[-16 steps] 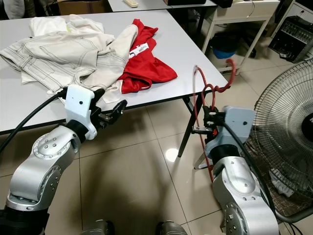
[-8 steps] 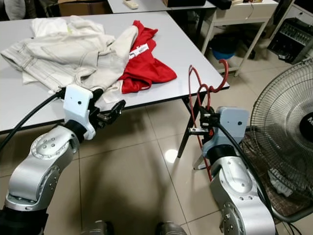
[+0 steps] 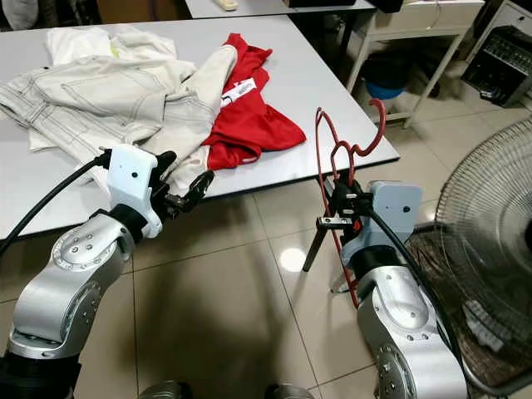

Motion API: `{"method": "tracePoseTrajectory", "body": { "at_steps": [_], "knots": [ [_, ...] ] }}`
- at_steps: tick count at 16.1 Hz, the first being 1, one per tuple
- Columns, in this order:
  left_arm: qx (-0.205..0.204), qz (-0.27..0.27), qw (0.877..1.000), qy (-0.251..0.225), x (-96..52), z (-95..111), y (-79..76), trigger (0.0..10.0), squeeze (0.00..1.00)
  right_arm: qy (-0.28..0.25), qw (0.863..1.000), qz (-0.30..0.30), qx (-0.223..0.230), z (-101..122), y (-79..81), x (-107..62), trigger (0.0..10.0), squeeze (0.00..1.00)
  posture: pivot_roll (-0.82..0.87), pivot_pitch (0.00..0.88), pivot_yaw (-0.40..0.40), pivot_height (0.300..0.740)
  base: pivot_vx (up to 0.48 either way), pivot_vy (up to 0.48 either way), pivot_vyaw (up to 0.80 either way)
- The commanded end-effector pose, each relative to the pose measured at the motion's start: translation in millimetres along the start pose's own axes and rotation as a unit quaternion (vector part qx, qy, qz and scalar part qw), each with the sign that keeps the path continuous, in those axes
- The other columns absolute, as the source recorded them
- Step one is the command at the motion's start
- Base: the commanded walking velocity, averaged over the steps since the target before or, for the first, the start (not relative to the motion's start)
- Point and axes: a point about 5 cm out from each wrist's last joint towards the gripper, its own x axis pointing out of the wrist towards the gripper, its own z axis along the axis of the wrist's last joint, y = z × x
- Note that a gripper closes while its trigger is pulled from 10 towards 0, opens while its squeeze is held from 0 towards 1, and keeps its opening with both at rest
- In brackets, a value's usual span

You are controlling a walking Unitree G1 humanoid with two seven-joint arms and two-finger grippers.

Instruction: Hang hanger

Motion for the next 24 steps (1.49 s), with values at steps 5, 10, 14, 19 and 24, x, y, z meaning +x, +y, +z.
{"method": "tracePoseTrajectory", "body": {
  "at_steps": [5,10,14,19,24],
  "knots": [
    [-0.003,-0.01,1.0,-0.004,-1.3,2.2,-2.1,10.0,0.0,0.005,1.0,-0.007,-0.018,-1.6,-4.4,1.4,10.0,0.0,-0.03,0.112,-0.052,0.74,0.342,0.0,0.39],
    [-0.002,-0.013,1.0,-0.003,-0.9,2.5,-1.8,10.0,0.0,0.001,1.0,-0.012,-0.003,-2.2,-4.9,1.2,10.0,0.0,-0.03,0.111,-0.05,0.74,0.343,0.0,0.0],
    [-0.002,-0.015,1.0,-0.003,-0.6,2.6,-2.3,10.0,0.0,0.0,1.0,-0.009,-0.002,-2.7,-3.9,1.8,10.0,0.0,-0.03,0.109,-0.049,0.74,0.342,0.0,0.0],
    [-0.002,-0.019,1.0,-0.004,-0.2,3.1,-2.8,10.0,0.0,0.0,1.0,-0.01,-0.004,-3.3,-3.8,0.9,10.0,0.0,-0.03,0.11,-0.043,0.74,0.343,0.0,0.0],
    [-0.002,-0.022,1.0,-0.004,0.6,3.3,-3.9,10.0,0.0,-0.001,1.0,-0.012,-0.005,-3.5,-4.4,0.3,10.0,0.0,-0.03,0.11,-0.042,0.74,0.342,0.0,0.0]
  ]
}}
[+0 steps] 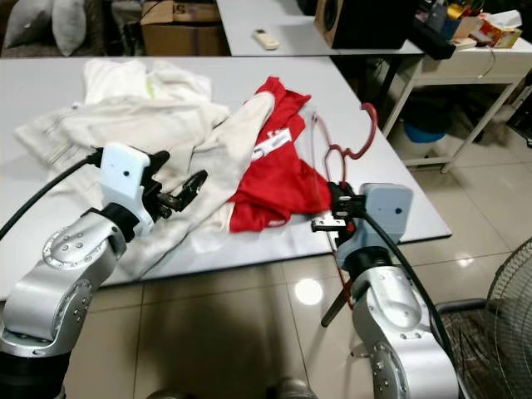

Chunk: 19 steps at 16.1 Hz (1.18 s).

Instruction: Hang hanger

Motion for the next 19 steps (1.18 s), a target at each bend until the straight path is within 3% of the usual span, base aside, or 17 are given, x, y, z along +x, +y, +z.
{"method": "tracePoseTrajectory", "body": {
  "at_steps": [1,6,10,14,19],
  "knots": [
    [-0.001,-0.016,1.0,-0.008,2.1,3,-8.0,10.0,0.0,-0.006,1.0,-0.016,-0.009,2,-6.5,-2.1,10.0,0.0,-0.03,0.109,-0.042,0.74,0.341,0.0,0.0],
    [-0.002,-0.018,1.0,-0.009,2.5,3,-9.0,10.0,0.0,-0.008,1.0,-0.017,-0.01,2,-7.0,-2.2,10.0,0.0,-0.04,0.098,-0.044,0.74,0.339,0.0,0.0],
    [-0.013,-0.019,1.0,-0.014,1.9,-2,-14.6,10.0,0.0,0.006,1.0,-0.031,-0.001,-2,-14.5,-4.8,10.0,0.0,-0.07,0.069,-0.048,0.74,0.0,0.0,0.0],
    [-0.003,-0.012,1.0,-0.015,9.5,-4,-12.4,10.0,0.0,0.006,0.999,-0.045,-0.002,-3,-20.5,-8.0,10.0,0.0,-0.09,0.049,-0.028,0.74,0.0,0.36,-0.8],
    [-0.001,-0.009,1.0,-0.018,13.0,-7,-14.5,10.0,0.0,0.007,0.999,-0.052,-0.002,-3,-22.8,-9.6,10.0,0.0,-0.09,0.043,-0.033,0.74,0.0,-0.48,-0.8]
  ]
}}
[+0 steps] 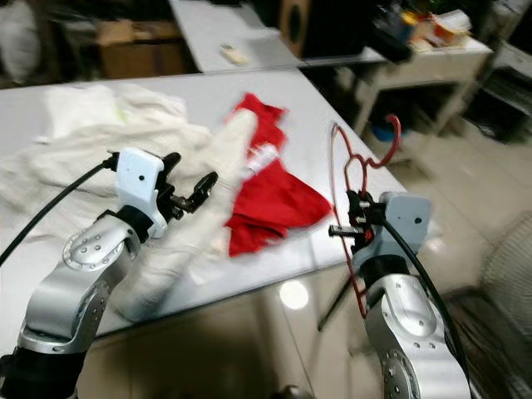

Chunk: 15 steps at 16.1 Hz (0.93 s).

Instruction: Hang hanger

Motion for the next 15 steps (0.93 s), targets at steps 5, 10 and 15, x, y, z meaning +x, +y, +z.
{"method": "tracePoseTrajectory", "body": {
  "at_steps": [5,10,15],
  "knots": [
    [-0.018,-0.01,1.0,-0.004,3.6,-1,-8.2,10.0,0.0,0.006,1.0,-0.009,-0.011,-1,-5.9,-1.9,10.0,0.0,-0.1,0.044,-0.036,0.74,0.0,0.157,-0.57],
    [0.01,0.028,0.999,0.019,8.8,-7,1.8,10.0,0.0,0.008,1.0,0.008,-0.024,-1,-6.0,2.5,10.0,0.0,-0.09,0.043,-0.032,0.74,0.0,0.0,0.0],
    [0.082,0.014,0.993,0.088,11.2,-21,24.3,10.0,1.0,0.012,0.999,0.039,-0.036,-2,-0.7,3.9,10.0,0.0,-0.08,0.044,-0.024,0.74,0.0,0.0,0.0]
  ]
}}
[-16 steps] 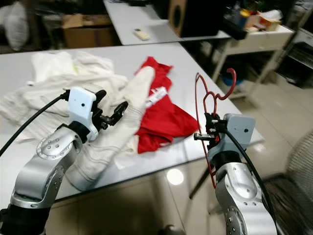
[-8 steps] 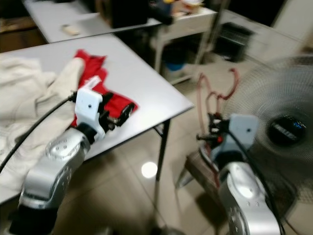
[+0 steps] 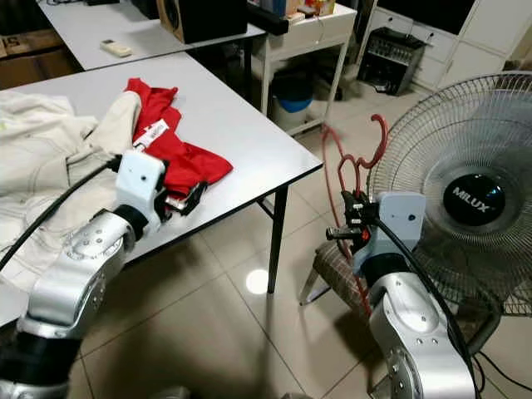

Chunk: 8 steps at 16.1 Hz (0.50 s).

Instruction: Hang hanger

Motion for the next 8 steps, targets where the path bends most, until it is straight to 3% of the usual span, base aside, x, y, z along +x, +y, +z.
{"method": "tracePoseTrajectory", "body": {
  "at_steps": [1,2,3,4,5,6,7,8],
  "knots": [
    [0.042,0.003,0.999,0.008,5.7,1,4.4,10.0,1.0,-0.004,1.0,0.012,-0.009,2,1.8,1.4,10.0,0.0,-0.08,0.044,-0.022,0.74,0.0,0.0,0.0],
    [0.068,-0.002,0.998,0.012,7.9,1,6.7,10.0,0.55,-0.004,1.0,0.015,-0.016,1,2.2,1.5,10.0,0.0,-0.08,0.044,-0.021,0.74,0.0,0.0,0.0],
    [0.12,-0.025,0.992,0.017,11.2,-1,11.4,10.0,0.2,-0.005,0.999,0.022,-0.027,2,3.2,1.2,10.0,0.0,-0.09,0.041,-0.012,0.74,0.0,0.0,0.0],
    [0.137,-0.036,0.99,0.021,12.7,-1,16.5,10.0,0.02,-0.006,0.999,0.026,-0.03,2,3.7,0.8,10.0,0.0,-0.09,0.042,-0.012,0.74,0.0,0.0,0.0],
    [0.151,-0.048,0.987,0.025,13.9,0,20.0,8.8,0.0,-0.005,0.999,0.027,-0.031,1,3.5,0.3,10.0,0.0,-0.09,0.041,-0.012,0.74,0.0,0.0,0.0],
    [0.199,-0.083,0.976,0.039,15.5,-4,24.0,1.0,0.0,-0.003,0.999,0.031,-0.033,0,4.2,0.1,10.0,0.0,-0.09,0.037,-0.011,0.74,0.0,0.0,0.0],
    [0.211,-0.104,0.971,0.05,15.8,-8,26.2,0.0,0.0,-0.002,0.999,0.033,-0.034,-1,5.5,0.1,10.0,0.0,-0.09,0.037,-0.01,0.74,0.0,0.0,0.0],
    [0.228,-0.109,0.966,0.059,17.3,-11,30.2,0.0,0.0,-0.002,0.999,0.035,-0.034,-1,7.1,0.1,10.0,0.0,-0.09,0.035,-0.011,0.74,0.0,0.0,0.0]
  ]
}}
